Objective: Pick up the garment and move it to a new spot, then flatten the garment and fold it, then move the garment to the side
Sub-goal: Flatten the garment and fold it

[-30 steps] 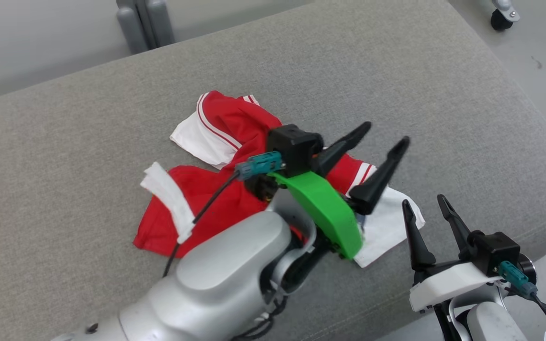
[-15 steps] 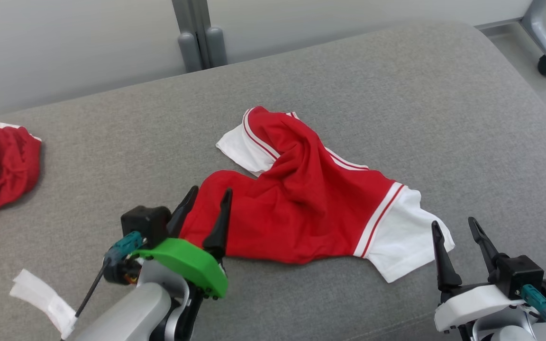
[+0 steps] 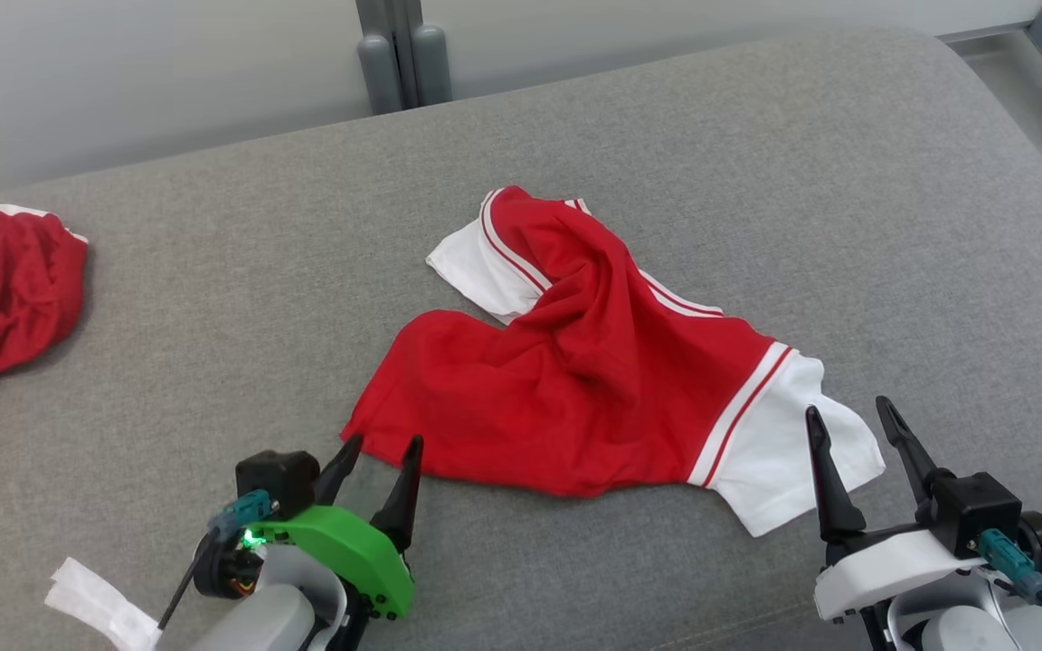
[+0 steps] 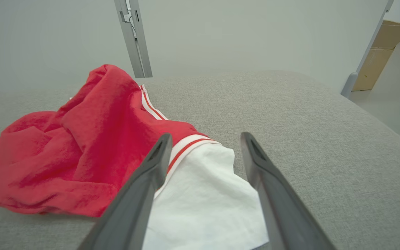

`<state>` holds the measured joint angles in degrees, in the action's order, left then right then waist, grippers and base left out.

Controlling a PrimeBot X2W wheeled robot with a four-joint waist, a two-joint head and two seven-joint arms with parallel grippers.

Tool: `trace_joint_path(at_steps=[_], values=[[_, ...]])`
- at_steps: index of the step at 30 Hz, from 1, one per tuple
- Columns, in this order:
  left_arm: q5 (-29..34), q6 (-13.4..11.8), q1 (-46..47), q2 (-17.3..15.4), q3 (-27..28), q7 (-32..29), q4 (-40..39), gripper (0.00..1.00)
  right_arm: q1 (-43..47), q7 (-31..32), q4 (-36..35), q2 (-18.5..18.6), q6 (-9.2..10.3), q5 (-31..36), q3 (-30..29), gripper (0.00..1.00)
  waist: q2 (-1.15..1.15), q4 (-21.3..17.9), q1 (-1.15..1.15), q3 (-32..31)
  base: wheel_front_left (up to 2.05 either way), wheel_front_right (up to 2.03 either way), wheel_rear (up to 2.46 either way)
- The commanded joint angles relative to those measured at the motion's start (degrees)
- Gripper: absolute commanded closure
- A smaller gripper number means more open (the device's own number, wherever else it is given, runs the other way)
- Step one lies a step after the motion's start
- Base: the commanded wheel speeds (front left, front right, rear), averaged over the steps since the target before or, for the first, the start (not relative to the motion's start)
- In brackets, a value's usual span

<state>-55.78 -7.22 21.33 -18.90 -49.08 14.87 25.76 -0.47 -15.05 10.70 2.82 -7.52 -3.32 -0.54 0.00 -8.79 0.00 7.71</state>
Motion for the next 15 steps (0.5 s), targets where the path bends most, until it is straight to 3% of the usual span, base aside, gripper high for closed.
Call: trace_joint_path(at_steps=[1,9,15], values=[[0.42,0.63,2.03,0.02,0.0,0.22,1.33,0.0,-0.82,-0.19,-0.07,0.13,0.06,-0.09,0.09,0.0,0.0,-0.89,0.0,0.97,0.0,0.0,0.0],[0.12,3.31,8.57,2.15,-0.73,-3.87,10.15,0.0,-1.34,-0.19,0.1,0.12,0.06,-0.08,0.59,0.0,0.0,-2.09,0.0,2.49,0.0,0.0,0.0],[-0.33,2.1,10.69,2.01,-0.04,-5.33,16.77,0.0,-1.76,-0.19,0.35,0.13,0.06,-0.03,0.77,0.0,0.0,-2.83,0.0,2.69,0.0,0.0,0.0]])
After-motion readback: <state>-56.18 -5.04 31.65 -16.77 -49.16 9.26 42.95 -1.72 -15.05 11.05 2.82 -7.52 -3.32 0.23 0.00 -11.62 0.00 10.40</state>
